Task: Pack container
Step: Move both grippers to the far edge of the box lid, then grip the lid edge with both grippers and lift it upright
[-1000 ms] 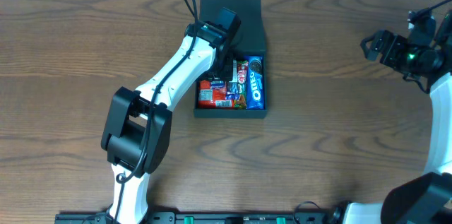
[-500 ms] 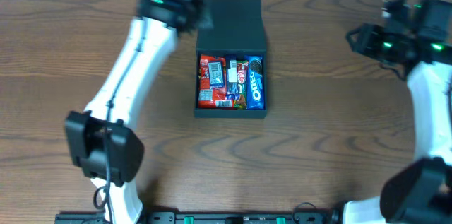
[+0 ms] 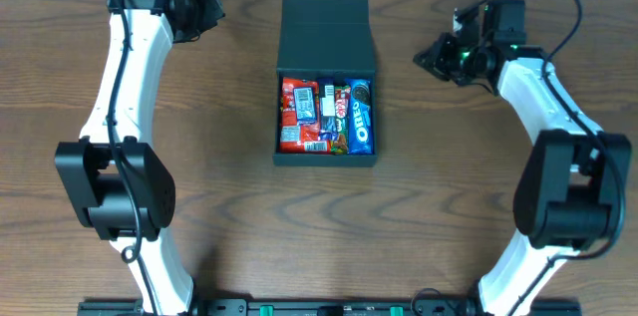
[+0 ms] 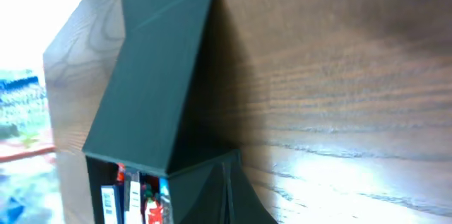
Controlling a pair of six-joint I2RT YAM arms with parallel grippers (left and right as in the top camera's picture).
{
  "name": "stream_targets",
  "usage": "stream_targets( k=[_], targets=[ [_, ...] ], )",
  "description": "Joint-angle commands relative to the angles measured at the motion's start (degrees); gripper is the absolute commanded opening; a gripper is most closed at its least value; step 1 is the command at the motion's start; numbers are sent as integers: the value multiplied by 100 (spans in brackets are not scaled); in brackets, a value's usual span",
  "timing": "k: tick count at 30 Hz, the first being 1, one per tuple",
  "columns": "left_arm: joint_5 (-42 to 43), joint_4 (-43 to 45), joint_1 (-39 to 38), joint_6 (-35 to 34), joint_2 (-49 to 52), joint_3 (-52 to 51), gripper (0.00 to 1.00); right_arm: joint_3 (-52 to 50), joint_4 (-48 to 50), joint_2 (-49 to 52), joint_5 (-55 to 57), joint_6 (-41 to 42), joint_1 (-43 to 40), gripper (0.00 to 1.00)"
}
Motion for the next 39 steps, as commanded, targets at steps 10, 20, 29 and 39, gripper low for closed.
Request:
stream_targets(
  k=[10, 20, 29, 39],
  targets=[
    [2212, 1307, 17, -1021, 1539, -177, 6, 13, 1244, 590, -402, 949, 85, 2],
    [2573, 114, -151, -1156, 3086, 1829, 5, 1381, 1023, 2177, -1840, 1416, 55, 2],
    [2846, -186, -398, -1099, 3377, 1945, 6, 1506, 667, 2339, -1950, 1213, 142, 2],
    [2723, -345, -450, -1019, 3438, 1943, 6, 1506, 619, 2505, -1991, 1204, 343, 2]
  ],
)
